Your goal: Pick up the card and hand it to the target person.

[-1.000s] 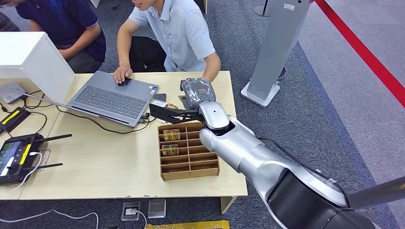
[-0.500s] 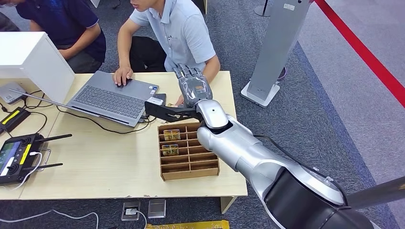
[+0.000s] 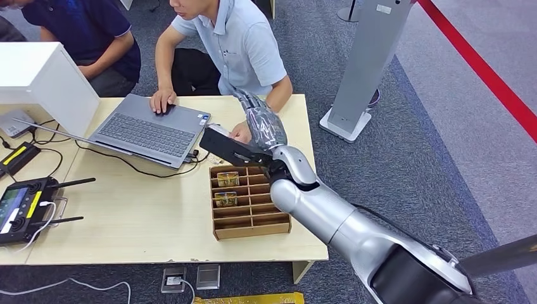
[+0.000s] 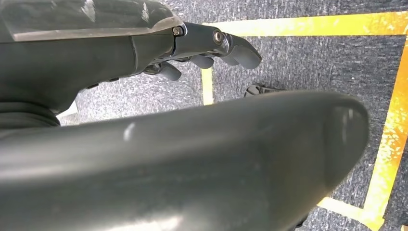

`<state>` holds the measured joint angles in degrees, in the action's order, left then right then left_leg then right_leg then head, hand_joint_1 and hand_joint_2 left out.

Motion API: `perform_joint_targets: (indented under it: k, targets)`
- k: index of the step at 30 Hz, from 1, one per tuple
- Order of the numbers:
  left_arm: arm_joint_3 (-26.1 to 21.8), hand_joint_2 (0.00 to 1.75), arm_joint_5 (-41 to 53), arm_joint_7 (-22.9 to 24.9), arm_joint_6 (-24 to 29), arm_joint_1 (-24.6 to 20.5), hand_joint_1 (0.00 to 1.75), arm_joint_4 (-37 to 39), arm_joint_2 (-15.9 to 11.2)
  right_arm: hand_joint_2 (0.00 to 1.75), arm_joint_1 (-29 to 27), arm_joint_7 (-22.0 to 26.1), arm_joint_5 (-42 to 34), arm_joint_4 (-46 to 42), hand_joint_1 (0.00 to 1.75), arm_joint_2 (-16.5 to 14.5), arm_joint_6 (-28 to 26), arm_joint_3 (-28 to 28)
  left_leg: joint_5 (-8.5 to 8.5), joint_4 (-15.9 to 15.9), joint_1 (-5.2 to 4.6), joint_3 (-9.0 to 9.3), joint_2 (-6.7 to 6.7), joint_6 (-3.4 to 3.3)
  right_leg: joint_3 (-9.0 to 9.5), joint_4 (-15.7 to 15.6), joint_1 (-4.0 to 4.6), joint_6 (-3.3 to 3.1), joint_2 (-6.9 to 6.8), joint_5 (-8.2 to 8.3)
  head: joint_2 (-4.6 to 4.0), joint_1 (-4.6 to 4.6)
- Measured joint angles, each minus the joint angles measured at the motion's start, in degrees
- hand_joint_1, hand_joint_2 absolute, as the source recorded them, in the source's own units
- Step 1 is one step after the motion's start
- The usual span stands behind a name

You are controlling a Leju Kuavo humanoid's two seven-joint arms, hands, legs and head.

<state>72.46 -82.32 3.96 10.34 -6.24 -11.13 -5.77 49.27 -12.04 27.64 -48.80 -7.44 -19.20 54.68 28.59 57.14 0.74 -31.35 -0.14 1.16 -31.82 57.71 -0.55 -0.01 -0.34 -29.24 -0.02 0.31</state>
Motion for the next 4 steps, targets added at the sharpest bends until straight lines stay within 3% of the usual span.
perform_joint_targets:
  k: [4]
  targets:
    - [0.0,0.0,-0.3,0.0,0.1,0.1,0.0,0.0,0.0,1.75,-5.3,1.4,-1.9,-7.7,0.0,2.8,-1.3,-2.9,0.0,0.0,0.0,0.0,0.0,0.0,-0.02,0.0,0.0,0.0,0.02,0.0,0.0,0.01]
